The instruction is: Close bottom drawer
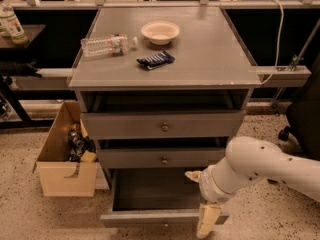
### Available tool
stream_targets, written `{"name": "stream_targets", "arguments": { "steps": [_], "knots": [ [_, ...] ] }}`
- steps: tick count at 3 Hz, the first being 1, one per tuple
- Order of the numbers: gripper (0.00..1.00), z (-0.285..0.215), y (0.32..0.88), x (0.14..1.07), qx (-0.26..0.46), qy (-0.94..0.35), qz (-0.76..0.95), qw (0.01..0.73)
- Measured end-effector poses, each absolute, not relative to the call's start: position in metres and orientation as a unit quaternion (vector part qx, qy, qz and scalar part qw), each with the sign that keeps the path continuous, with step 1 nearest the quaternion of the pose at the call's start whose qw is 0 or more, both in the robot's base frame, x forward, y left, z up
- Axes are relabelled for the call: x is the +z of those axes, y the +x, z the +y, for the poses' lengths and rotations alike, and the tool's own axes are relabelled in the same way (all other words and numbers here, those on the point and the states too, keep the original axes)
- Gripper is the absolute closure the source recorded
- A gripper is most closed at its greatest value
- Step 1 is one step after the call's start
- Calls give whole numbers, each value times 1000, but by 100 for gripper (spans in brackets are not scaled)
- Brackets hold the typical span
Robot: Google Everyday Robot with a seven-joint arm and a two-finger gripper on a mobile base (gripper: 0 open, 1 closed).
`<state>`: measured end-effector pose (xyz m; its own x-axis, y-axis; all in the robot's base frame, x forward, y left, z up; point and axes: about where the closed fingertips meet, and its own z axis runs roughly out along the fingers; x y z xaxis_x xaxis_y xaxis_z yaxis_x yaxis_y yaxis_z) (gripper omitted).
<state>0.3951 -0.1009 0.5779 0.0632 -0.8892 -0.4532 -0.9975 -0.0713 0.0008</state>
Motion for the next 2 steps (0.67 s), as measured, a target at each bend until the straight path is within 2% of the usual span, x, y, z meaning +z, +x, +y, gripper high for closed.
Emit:
{"name": "stream_targets", "arguments": {
  "steps": [1, 2],
  "knots": [
    [0, -93, 389, 528, 207, -683, 679, 171],
    [0, -93, 389, 528, 207, -683, 679, 171]
  ]
}}
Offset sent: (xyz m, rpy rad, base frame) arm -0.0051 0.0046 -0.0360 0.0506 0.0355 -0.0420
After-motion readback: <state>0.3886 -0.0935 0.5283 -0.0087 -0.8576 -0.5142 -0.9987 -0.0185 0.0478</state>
